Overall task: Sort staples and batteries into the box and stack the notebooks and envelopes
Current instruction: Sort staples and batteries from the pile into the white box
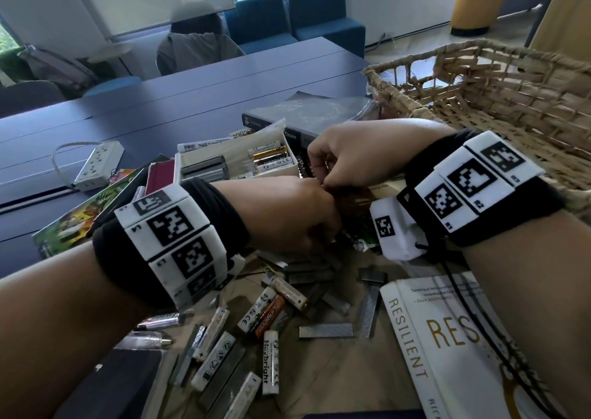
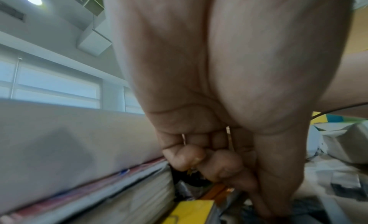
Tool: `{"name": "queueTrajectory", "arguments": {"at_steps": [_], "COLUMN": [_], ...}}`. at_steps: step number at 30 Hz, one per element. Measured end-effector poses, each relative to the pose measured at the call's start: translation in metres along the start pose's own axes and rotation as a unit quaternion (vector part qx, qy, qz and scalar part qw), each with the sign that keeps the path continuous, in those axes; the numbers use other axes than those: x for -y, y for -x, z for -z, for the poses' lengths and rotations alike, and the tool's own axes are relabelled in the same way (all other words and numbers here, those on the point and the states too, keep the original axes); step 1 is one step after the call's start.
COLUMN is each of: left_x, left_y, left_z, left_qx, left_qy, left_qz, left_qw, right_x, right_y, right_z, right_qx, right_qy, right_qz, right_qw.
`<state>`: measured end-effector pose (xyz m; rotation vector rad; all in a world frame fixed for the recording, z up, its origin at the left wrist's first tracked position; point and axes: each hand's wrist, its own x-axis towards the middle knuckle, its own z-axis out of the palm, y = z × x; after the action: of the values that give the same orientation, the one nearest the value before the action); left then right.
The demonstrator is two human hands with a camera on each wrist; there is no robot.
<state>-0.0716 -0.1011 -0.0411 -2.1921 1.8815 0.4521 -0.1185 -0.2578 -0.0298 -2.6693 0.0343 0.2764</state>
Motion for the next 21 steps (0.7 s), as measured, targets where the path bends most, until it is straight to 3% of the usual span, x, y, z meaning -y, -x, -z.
{"name": "queueTrajectory", "arguments": {"at_steps": [12, 21], "left_x": [-0.0045, -0.0079], "left_y": [-0.0034, -0.0043], "left_z": [0.0045, 0.0062], "left_qx": [0.005, 0.0], "left_qy": [-0.04, -0.02], "left_qz": [-0.003, -0.052], "left_qw": [0.999, 0.998], "right_x": [-0.0028, -0.0072], "right_y": [-0.0001, -0.0018], "right_z": [-0.0011, -0.0001], "right_qx": [0.002, 0.007], "right_qy": [-0.016, -0.034], "right_qz": [-0.009, -0.012], "right_qw": [1.0, 0.999]}}
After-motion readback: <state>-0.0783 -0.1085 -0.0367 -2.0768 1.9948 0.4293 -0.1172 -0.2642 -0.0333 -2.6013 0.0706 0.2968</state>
